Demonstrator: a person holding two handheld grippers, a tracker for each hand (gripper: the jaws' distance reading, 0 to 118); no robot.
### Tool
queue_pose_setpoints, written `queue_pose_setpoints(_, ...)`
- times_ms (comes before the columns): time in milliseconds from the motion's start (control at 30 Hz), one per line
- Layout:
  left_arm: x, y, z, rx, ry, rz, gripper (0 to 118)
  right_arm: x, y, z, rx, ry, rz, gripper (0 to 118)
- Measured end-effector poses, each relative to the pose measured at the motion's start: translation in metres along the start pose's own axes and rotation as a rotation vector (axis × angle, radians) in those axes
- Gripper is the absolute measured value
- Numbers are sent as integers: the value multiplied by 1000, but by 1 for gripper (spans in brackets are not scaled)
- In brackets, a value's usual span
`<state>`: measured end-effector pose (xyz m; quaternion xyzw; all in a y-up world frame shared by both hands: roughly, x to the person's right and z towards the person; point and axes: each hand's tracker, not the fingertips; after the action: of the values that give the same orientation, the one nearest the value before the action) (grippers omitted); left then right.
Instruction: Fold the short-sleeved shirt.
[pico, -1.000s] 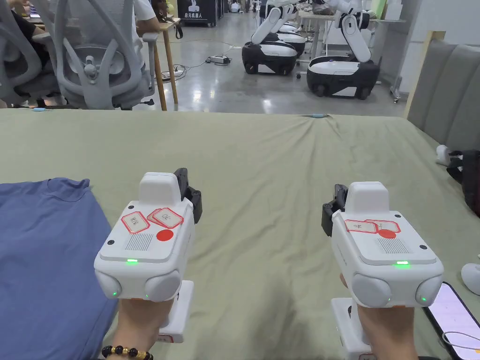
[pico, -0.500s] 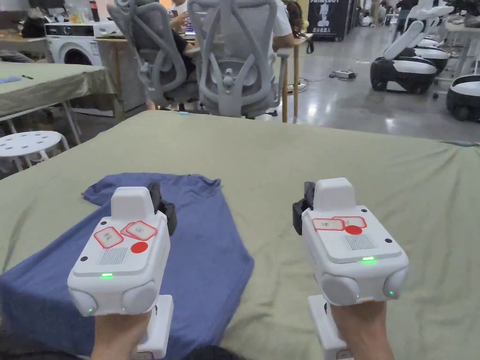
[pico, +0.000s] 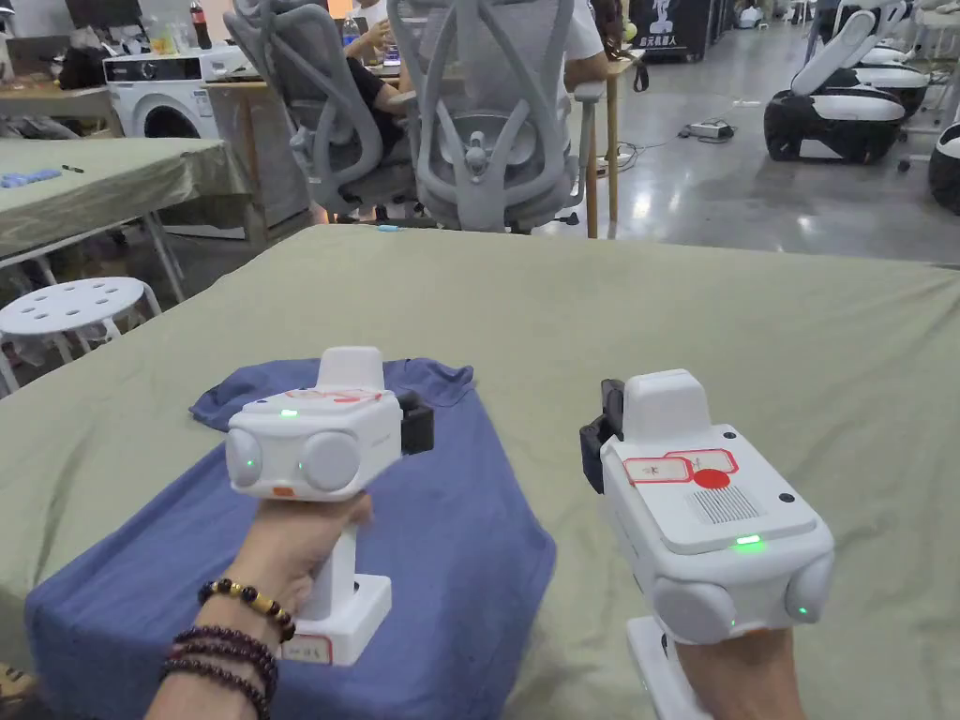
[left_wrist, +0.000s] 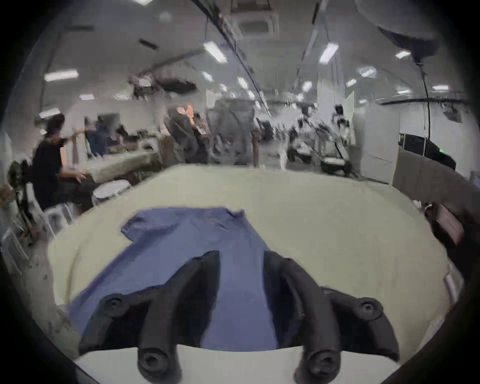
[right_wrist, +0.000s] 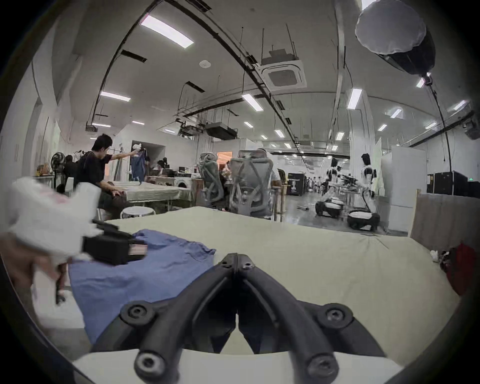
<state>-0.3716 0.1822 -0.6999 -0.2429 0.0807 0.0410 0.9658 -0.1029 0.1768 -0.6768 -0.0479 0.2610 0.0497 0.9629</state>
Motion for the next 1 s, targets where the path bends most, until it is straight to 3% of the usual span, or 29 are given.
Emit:
queue_pose_setpoints(33,-6,9,-29,-56,-55,84,95,2,-5,-4,-11,-11,4,1)
queue_pose_setpoints(67,-11,14,-56,-109,-122,141,118,5,-9,-9,-21,-21,4,1)
queue_pose_setpoints(100,-16,16,-81,-159,-159,180,117,8,-13,-14,-30,-21,-1,1)
queue_pose_setpoints(133,-18,18,-107,-204,-176,181,108,10,-14,-16,-40,-21,-9,1)
queue_pose_setpoints(300,-27,11,-212,-342,41,-81,104,20,-33,-53,-73,-24,25,1)
queue_pose_setpoints(400,-36,-5,-244,-454,49,-22,102,25,-37,-60,-87,-14,22,1)
queue_pose_setpoints(500,-39,-13,-237,-390,27,-18,101,28,-41,-64,-104,-19,21,1)
queue_pose_setpoints(533,-38,-7,-233,-396,31,-19,86,31,-48,-69,-108,-21,19,1)
queue_pose_setpoints(567,-38,-2,-227,-357,16,-17,59,32,-50,-69,-110,-23,17,1)
queue_pose_setpoints(600,-38,1,-217,-322,39,-22,21,33,-50,-68,-109,-22,12,1)
queue_pose_setpoints(633,-40,2,-214,-324,97,-38,1,34,-51,-67,-106,-20,5,1)
queue_pose_setpoints(833,-41,8,-193,-220,-5,-117,1,45,-50,-63,-111,-26,-7,1)
queue_pose_setpoints(933,-23,37,-164,-147,-77,-85,1,60,-48,-54,-106,-52,-21,1)
queue_pose_setpoints(1000,3,53,-145,-82,-159,-148,1,73,-43,-43,-109,-68,-24,1)
